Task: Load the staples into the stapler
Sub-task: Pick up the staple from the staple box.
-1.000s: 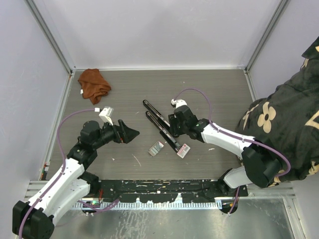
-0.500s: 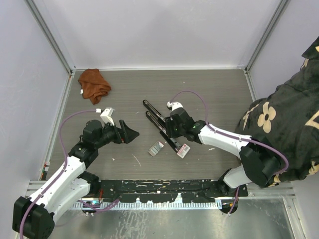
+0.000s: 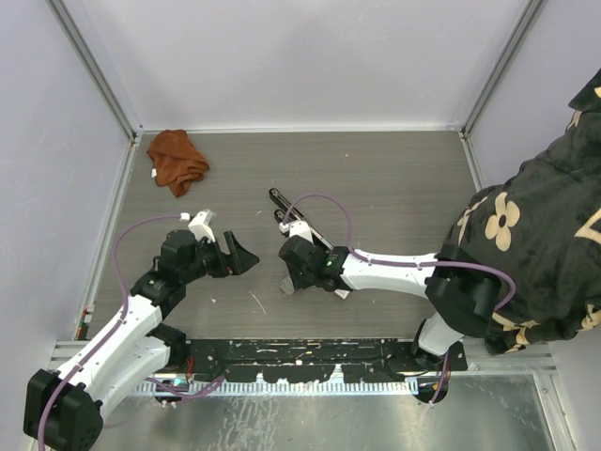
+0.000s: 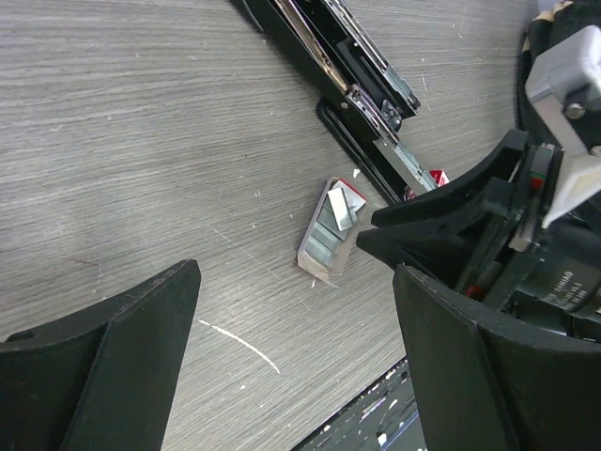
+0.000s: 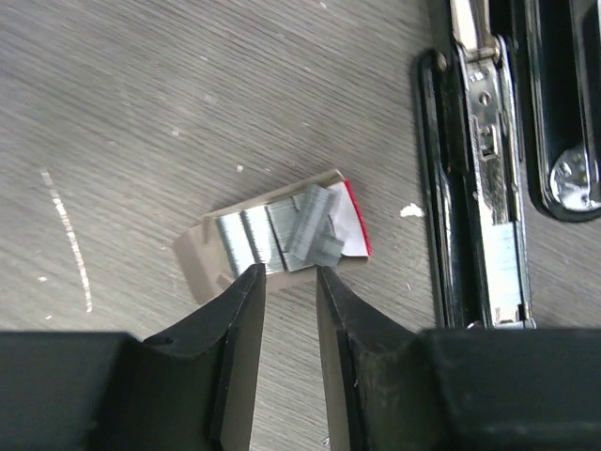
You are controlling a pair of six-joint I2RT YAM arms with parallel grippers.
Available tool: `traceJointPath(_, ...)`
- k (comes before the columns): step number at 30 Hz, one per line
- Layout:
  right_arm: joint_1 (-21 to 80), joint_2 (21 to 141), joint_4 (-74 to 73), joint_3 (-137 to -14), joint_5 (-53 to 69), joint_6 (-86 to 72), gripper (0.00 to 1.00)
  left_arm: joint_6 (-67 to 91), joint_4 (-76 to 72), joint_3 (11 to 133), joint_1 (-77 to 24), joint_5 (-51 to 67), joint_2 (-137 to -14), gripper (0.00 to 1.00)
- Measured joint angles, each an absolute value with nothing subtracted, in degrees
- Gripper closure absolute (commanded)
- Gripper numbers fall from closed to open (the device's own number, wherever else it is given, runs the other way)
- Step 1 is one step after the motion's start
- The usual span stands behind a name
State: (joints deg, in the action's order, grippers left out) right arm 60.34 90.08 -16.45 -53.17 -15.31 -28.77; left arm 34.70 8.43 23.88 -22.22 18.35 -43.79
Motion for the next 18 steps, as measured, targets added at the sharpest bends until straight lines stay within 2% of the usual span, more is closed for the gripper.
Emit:
traceJointPath(9,60.5,93.4,-19.2,-54.0,-19.9,-34.4,0.75,35.3,9.0,23.7,-22.2,18.0,-43.8,0.14)
traceJointPath(18,60.5,95.2,-19.4,-57.2,-20.7,-34.7,0.75,35.4,9.1,23.5,-22.2,17.7,-43.8,0.14)
